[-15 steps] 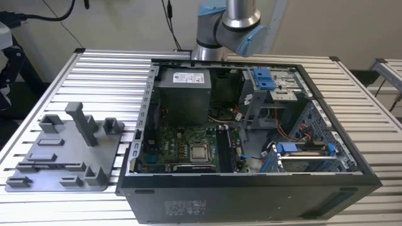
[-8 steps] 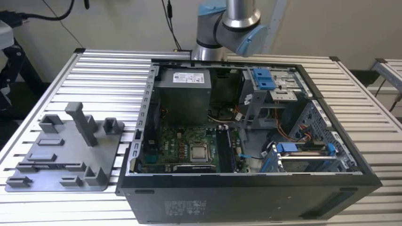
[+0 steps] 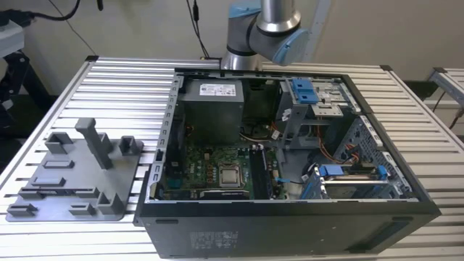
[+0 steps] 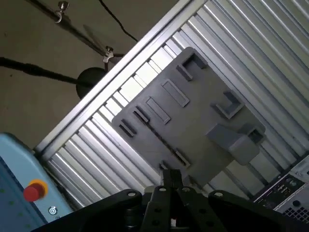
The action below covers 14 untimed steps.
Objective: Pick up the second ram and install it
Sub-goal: 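Pick up the second ram and move it above second insertion slot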
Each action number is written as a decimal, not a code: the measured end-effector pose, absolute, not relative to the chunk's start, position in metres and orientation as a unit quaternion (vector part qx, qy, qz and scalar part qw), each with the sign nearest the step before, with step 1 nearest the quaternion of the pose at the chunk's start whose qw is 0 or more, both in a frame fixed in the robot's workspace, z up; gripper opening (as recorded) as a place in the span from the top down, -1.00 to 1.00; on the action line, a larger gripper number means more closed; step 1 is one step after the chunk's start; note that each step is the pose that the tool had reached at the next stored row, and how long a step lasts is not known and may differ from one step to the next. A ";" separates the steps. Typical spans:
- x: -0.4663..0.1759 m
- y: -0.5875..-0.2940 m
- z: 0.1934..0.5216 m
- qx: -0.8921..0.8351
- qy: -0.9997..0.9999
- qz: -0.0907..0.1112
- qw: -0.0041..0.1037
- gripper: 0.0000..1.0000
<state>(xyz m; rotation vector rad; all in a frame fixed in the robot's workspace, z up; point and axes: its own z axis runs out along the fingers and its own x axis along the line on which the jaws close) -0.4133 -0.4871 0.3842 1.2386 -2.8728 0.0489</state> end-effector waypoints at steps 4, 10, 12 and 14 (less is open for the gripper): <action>-0.413 -0.487 0.384 0.428 -0.903 0.016 0.006 0.79; -0.413 -0.487 0.383 0.476 -0.879 0.016 0.005 0.79; -0.413 -0.487 0.382 0.491 -0.871 0.016 0.005 0.79; -0.413 -0.487 0.381 0.504 -0.864 0.014 0.003 0.79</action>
